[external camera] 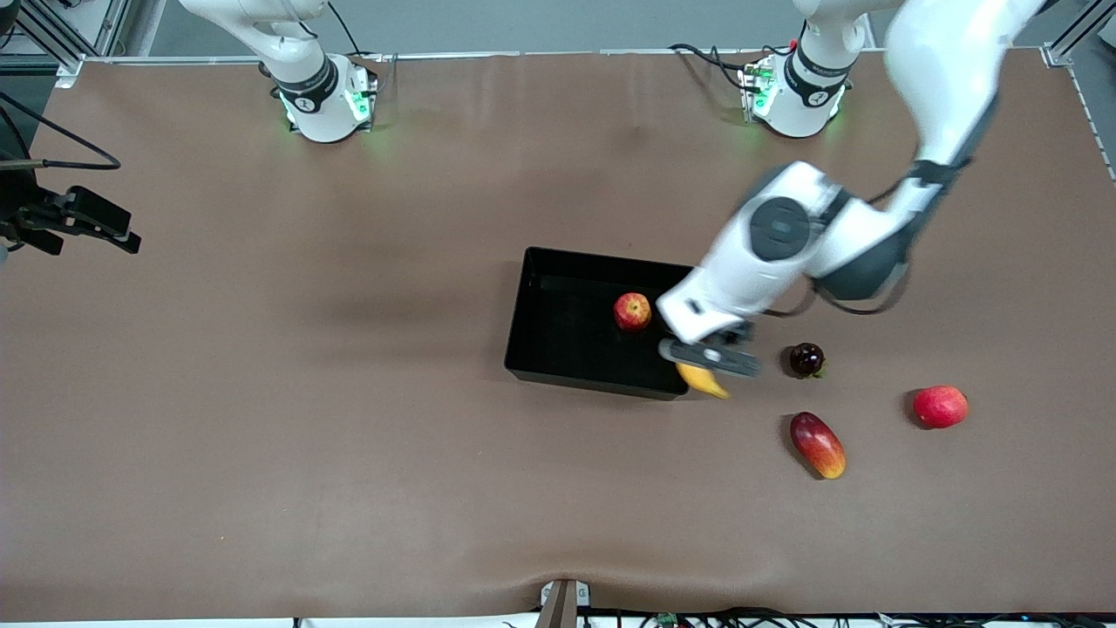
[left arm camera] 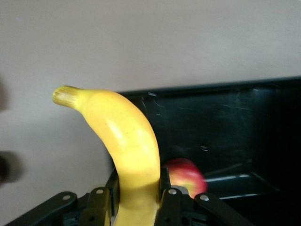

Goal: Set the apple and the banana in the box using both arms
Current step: 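Lift the banana and carry it over the box with the left gripper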

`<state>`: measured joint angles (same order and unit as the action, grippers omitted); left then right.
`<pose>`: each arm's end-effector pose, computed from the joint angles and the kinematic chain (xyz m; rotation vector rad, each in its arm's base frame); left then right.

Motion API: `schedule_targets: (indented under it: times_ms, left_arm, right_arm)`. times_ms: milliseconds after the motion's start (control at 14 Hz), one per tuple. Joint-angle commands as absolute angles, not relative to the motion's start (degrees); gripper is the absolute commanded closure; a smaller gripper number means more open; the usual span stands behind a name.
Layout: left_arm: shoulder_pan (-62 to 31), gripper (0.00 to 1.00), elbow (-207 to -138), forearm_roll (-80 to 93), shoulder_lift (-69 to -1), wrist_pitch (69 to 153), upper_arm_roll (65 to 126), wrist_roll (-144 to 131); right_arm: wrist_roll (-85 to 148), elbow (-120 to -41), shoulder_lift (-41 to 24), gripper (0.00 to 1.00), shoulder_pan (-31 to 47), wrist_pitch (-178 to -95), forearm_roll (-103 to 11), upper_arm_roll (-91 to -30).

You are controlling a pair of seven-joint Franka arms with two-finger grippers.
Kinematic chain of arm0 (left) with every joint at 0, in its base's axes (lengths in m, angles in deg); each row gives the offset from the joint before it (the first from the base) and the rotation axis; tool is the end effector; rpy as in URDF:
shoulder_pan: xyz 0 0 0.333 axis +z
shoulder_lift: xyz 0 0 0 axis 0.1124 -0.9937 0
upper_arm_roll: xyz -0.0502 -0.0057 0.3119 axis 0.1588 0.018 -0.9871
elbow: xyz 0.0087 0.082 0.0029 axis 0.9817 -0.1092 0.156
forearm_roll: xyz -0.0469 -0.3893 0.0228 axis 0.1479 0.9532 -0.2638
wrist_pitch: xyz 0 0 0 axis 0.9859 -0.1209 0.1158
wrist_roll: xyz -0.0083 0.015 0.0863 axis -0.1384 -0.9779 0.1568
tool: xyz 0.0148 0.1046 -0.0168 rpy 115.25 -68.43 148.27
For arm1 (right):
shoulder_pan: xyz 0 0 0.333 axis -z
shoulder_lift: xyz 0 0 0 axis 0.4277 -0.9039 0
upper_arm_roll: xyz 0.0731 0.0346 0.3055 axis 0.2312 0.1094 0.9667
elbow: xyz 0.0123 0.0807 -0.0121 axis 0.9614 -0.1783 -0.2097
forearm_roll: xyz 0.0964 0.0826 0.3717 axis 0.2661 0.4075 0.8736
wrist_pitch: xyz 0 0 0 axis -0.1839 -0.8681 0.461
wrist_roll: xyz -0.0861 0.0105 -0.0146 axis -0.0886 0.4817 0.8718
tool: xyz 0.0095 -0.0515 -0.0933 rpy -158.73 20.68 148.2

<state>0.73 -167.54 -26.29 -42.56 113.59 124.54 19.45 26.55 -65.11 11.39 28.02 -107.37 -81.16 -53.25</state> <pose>0.5698 -0.3564 0.3592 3.0467 -0.3679 0.0260 0.5675 -0.0052 0.6413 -3.1044 0.0160 0.0028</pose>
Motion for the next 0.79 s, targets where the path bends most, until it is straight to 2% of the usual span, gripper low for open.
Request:
schedule_targets:
  times_ms: [0, 430, 573, 717]
  left_arm:
    - [-5.9, 1.0, -164.0, -27.7, -45.5, 112.6, 122.1, 22.0]
    - [-28.8, 1.0, -155.9, -27.5, -49.9, 112.9, 105.8, 30.6]
    - [-32.8, 1.0, -153.2, -27.3, -51.8, 113.2, 102.9, 31.2]
    - [-34.0, 1.0, -152.5, -27.4, -53.0, 113.8, 102.7, 31.1]
  right_arm:
    - [26.8, -66.2, 12.7, 0.0, 28.9, -107.7, -80.1, -52.8]
    - [30.4, -66.5, 12.9, 0.0, 28.9, -107.9, -80.9, -52.8]
    - [30.4, -66.5, 12.9, 0.0, 29.0, -107.9, -80.9, -52.8]
    - [30.4, -66.5, 12.9, 0.0, 29.0, -107.9, -80.9, -52.8]
